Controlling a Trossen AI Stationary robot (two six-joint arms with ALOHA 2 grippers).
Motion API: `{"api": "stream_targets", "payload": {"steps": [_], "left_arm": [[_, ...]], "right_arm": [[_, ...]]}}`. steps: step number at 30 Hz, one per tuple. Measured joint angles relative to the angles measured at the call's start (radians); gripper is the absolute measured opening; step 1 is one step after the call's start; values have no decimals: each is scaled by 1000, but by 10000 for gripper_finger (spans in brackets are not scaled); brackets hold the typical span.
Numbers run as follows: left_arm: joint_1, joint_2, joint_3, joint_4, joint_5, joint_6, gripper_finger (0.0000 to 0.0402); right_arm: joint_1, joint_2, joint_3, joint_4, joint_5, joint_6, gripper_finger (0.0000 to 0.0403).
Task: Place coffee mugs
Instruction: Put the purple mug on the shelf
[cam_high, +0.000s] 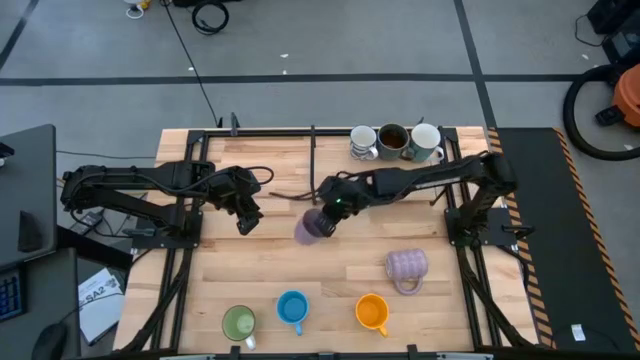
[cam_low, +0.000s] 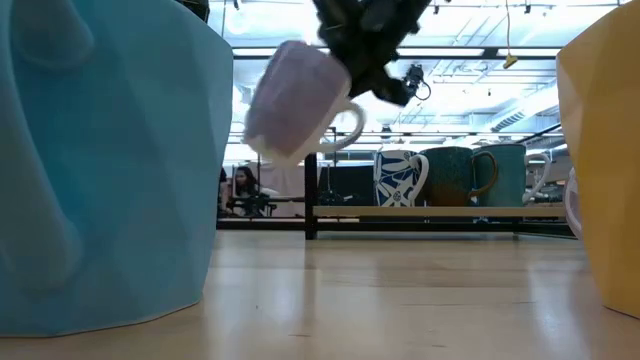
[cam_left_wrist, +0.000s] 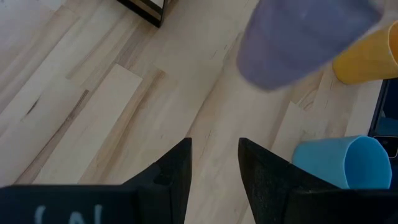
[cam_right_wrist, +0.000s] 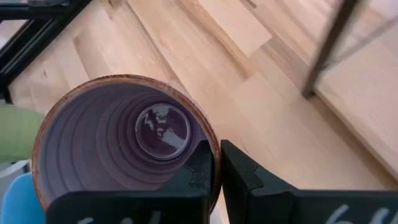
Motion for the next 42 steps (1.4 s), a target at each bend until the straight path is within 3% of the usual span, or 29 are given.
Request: {"api": "stream_targets", "payload": {"steps": [6,19,30,42], "left_arm": [[0,0,0,0,0,0,137],[0,0,0,0,0,0,137],[0,0,0,0,-34,1,137],[0,0,0,7,-51,1,137]], "right_arm": [[-36,-129,0,-121,11,78,22],[-219,-298,0,-197,189,178,23],[-405,-282,0,-196,191,169,23],[-434,-217,0,-183,201,152,23]]}}
